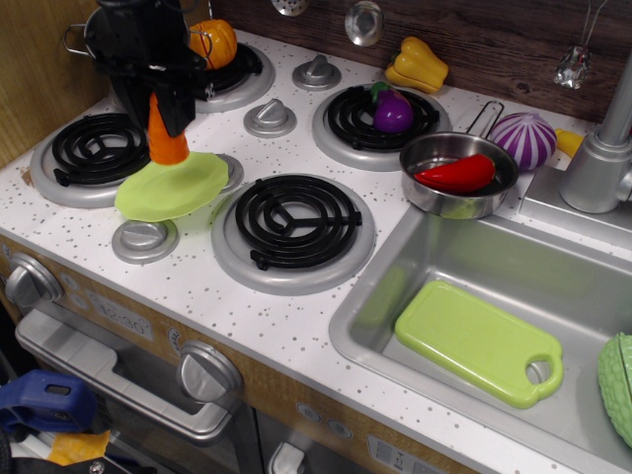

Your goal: Put carrot on plate

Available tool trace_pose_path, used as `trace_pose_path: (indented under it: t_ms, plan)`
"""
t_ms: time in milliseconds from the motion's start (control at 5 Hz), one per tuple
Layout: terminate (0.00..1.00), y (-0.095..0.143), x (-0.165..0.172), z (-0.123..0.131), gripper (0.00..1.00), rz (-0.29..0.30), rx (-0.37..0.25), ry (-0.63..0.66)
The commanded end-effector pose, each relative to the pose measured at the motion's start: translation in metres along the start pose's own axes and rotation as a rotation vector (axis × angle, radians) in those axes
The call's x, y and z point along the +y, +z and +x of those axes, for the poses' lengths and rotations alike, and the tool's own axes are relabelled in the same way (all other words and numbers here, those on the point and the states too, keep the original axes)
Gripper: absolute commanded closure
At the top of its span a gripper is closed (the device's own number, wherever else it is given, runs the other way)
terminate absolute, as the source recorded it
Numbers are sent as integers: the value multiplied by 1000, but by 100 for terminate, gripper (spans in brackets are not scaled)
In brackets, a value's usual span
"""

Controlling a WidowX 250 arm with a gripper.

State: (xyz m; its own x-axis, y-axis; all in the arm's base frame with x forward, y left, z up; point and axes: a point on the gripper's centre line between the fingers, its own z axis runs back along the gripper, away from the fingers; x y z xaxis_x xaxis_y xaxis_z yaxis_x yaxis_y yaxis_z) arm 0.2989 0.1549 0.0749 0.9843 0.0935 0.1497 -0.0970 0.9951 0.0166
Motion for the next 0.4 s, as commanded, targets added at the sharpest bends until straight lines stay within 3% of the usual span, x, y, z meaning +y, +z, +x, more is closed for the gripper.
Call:
trace_pose_path:
  t_ms: [0,200]
  plan:
    - [0,11,-4,4,100,8,-73,7]
    - [0,7,-3,3,100,4,-81,4]
